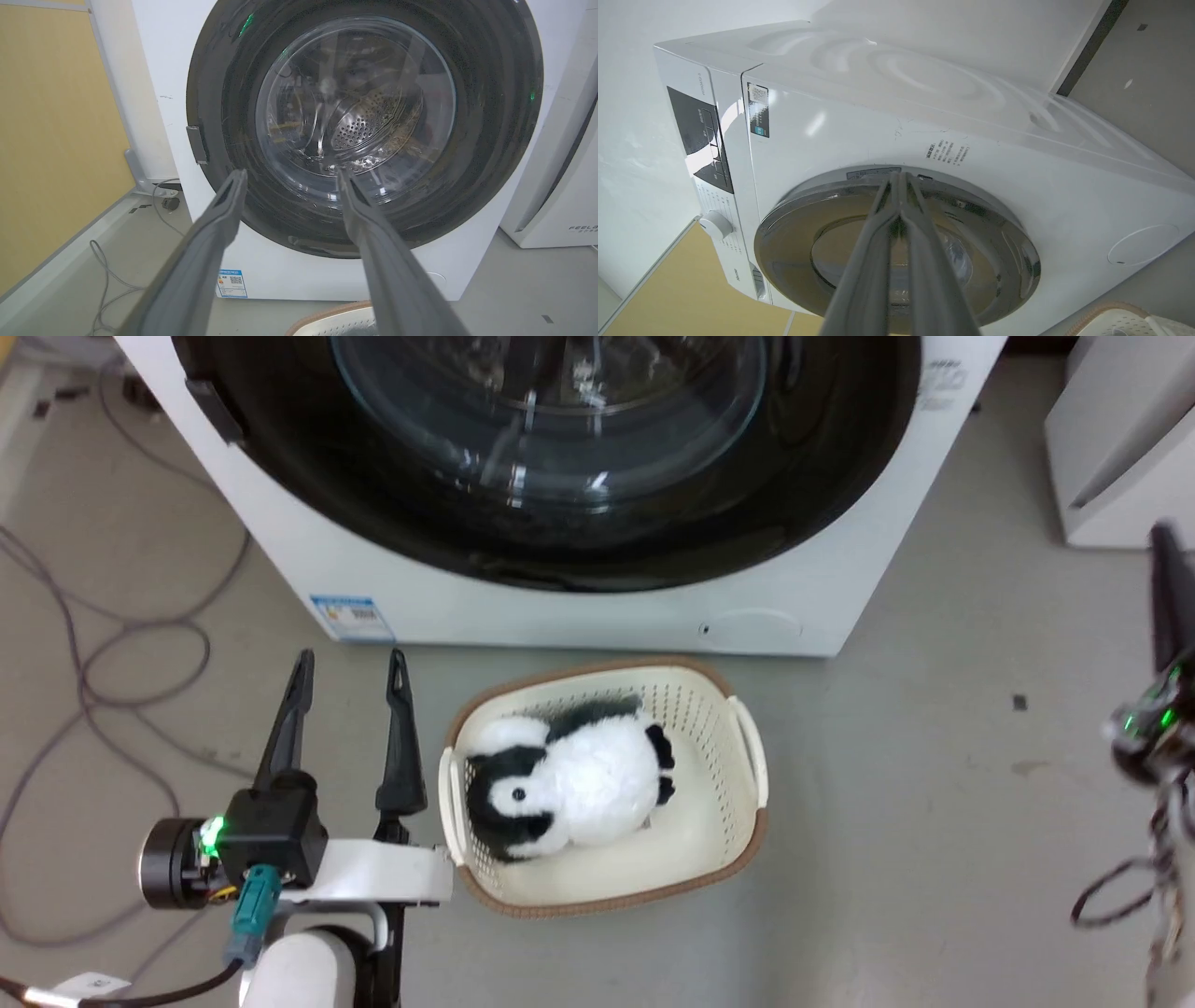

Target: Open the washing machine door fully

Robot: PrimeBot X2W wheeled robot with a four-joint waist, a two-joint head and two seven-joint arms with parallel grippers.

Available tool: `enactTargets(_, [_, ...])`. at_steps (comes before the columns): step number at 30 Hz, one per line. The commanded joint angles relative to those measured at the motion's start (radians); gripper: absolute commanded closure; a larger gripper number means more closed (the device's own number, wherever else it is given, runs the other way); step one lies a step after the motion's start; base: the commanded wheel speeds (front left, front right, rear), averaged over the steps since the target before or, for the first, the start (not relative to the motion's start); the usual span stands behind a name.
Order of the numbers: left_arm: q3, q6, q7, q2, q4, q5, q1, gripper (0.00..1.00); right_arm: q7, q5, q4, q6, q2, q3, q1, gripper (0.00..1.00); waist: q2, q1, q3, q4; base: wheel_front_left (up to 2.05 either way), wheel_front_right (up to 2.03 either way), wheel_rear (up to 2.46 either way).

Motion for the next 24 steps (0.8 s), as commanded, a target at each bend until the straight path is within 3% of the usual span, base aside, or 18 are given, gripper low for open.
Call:
enactTargets(1, [-0.002,0.005,-0.011,0.0,-0.005,-0.004,-0.018,0.0,0.006,0.03,0.014,0.001,-0.011,-0.008,-0.033,1.0,0.0,-0.0001,0.024,0.012,0.0,0.0,0.0])
enactTargets(12, [-0.016,0.023,-0.034,0.0,-0.018,-0.012,-0.075,0.0,0.064,0.098,0.153,0.001,-0.075,0.01,-0.266,1.0,0.0,-0.0001,0.12,0.045,0.0,0.0,0.0])
enactTargets(24, [-0.043,0.049,-0.059,0.0,-0.025,-0.029,-0.123,0.0,0.116,0.126,0.289,0.001,-0.13,0.098,-0.479,1.0,0.0,-0.0001,0.201,0.077,0.0,0.0,0.0])
